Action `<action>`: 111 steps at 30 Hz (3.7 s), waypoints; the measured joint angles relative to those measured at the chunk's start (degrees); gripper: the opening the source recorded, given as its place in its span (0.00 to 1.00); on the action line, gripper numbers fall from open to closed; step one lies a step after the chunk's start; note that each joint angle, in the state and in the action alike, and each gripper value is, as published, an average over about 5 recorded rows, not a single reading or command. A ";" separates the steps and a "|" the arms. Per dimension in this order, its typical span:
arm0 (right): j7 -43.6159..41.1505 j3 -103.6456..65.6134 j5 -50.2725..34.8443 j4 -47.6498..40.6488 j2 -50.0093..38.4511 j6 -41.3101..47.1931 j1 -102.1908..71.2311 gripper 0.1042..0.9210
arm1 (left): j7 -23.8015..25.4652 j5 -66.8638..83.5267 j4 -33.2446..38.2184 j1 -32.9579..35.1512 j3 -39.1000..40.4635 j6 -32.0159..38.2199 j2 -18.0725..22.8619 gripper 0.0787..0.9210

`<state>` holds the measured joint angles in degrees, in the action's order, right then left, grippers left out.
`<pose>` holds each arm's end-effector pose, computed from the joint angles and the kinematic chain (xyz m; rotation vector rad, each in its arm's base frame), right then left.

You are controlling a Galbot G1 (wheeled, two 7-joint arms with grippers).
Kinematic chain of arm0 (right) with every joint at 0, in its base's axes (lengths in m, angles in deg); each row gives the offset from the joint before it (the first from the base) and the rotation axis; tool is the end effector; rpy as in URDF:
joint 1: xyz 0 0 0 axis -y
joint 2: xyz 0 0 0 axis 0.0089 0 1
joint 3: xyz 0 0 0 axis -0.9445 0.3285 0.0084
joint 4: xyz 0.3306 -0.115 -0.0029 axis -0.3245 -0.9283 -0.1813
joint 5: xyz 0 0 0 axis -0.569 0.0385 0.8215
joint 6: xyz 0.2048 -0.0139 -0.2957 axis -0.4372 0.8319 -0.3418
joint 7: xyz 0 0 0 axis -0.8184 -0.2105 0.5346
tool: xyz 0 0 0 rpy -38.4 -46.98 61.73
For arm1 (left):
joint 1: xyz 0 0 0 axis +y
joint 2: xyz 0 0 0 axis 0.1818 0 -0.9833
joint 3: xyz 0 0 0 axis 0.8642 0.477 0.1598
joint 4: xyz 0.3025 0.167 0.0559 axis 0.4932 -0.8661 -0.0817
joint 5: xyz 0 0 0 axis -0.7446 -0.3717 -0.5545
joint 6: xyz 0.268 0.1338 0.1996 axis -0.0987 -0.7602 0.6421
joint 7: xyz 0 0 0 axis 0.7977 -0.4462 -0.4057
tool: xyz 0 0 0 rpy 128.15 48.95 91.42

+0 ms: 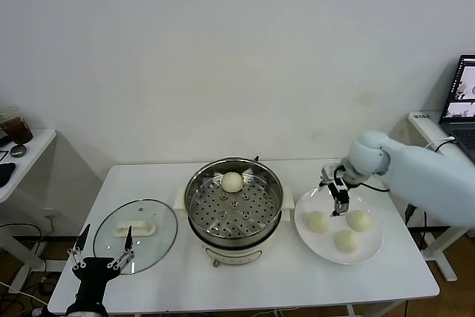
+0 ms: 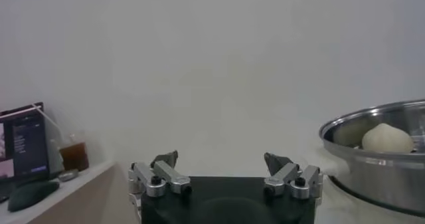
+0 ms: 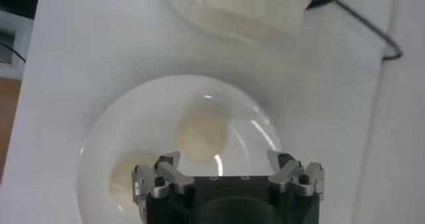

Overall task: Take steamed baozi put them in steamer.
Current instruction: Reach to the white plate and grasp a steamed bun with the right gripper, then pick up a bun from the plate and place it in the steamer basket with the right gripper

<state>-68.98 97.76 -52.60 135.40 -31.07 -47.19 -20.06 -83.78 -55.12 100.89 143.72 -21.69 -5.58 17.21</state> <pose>0.5103 -0.0949 -0.1726 1.3266 -1.2911 1.4595 0.1222 0.0869 -0.2887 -0.1637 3.1057 0.4178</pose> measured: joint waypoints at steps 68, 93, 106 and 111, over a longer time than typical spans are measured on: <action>-0.81 6.49 -14.57 3.93 4.08 5.33 21.76 0.41 | 0.13 0.34 0.48 -2.45 1.65 -0.81 -1.40 0.88; 12.61 14.45 -32.91 0.20 31.23 22.29 21.33 0.42 | -0.01 -1.84 -0.07 -3.82 1.28 -0.37 -0.68 0.88; 14.13 14.20 -31.93 -6.20 37.72 24.11 16.27 0.46 | 0.02 -1.48 -0.35 -3.99 1.17 -0.33 -0.72 0.88; 14.06 13.43 -32.02 -6.70 37.90 24.22 15.61 0.64 | 0.02 -1.42 -0.42 -4.04 1.16 -0.34 -0.80 0.88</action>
<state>-54.91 111.19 -84.62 128.71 6.83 -22.97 -4.45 -83.76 -56.55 100.47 139.68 -20.53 -5.92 16.42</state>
